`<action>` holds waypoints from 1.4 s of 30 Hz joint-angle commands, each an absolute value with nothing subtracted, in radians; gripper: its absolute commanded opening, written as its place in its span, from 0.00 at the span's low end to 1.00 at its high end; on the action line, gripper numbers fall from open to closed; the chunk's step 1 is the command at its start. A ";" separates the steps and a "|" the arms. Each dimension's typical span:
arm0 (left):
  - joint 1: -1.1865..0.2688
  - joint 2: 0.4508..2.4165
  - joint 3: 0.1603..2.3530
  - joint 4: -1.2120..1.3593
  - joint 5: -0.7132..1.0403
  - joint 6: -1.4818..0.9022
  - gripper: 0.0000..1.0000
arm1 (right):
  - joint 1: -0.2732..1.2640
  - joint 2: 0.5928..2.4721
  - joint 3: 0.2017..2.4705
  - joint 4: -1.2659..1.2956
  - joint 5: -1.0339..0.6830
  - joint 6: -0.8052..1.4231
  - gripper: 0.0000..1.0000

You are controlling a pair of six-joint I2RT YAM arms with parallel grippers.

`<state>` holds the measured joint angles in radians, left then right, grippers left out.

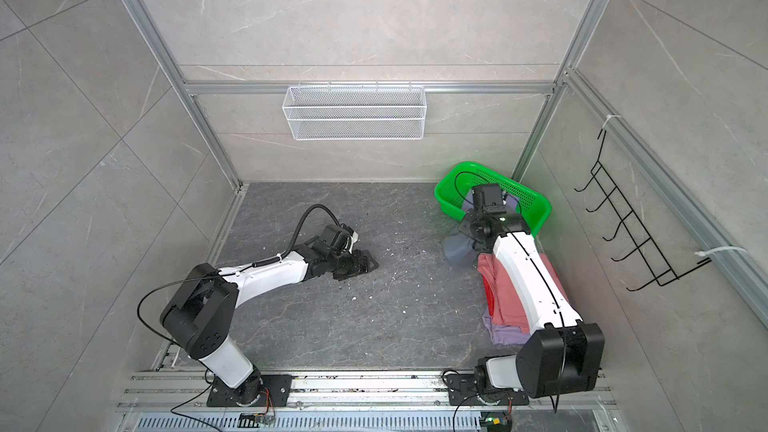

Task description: Fold and stack the t-shirts

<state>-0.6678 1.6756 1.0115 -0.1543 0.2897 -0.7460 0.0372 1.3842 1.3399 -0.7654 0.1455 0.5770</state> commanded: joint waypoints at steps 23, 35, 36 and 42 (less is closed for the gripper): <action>-0.666 1.731 1.059 -0.107 0.329 -0.753 0.78 | -0.499 1.457 1.424 -0.839 -0.186 0.266 0.00; -0.666 1.758 1.073 -0.092 0.357 -0.763 0.78 | -0.589 1.275 0.990 -0.759 -0.061 0.347 0.03; -0.665 1.756 1.069 -0.089 0.358 -0.764 0.78 | -0.605 1.263 0.952 -0.748 -0.073 0.357 0.05; -0.665 1.756 1.066 -0.084 0.364 -0.763 0.77 | -0.637 1.284 0.888 -0.729 -0.114 0.379 0.07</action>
